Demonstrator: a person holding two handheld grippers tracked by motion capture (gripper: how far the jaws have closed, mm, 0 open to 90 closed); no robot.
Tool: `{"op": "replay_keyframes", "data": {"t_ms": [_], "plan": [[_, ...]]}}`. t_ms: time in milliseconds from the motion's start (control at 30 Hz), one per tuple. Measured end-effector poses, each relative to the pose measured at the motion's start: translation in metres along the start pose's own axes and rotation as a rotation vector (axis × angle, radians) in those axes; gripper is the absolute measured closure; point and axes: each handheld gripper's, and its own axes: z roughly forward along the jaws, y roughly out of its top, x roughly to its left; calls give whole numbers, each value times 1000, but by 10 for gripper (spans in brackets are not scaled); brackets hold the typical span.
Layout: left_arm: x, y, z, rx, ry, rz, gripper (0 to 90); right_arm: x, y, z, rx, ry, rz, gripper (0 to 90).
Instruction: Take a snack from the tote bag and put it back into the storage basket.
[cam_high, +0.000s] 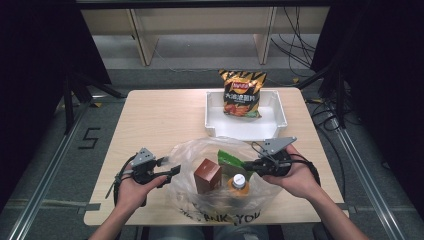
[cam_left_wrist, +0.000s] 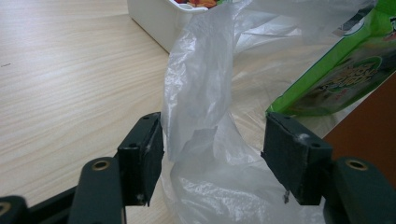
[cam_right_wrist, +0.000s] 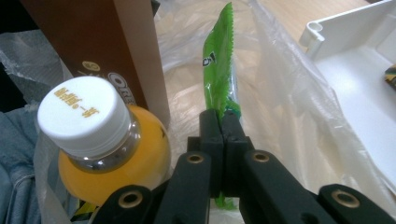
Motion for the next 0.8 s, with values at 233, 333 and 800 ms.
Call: {"op": "replay_keyframes", "data": {"t_ms": [233, 333, 800], "plan": [[0, 0, 0, 0, 1, -3, 376, -3, 4, -5, -23, 0, 9, 900], [0, 0, 0, -1, 2, -13, 376, -5, 7, -7, -33, 10, 14, 900], [0, 0, 1, -2, 2, -18, 376, -16, 20, -25, -95, -31, 55, 900]]}}
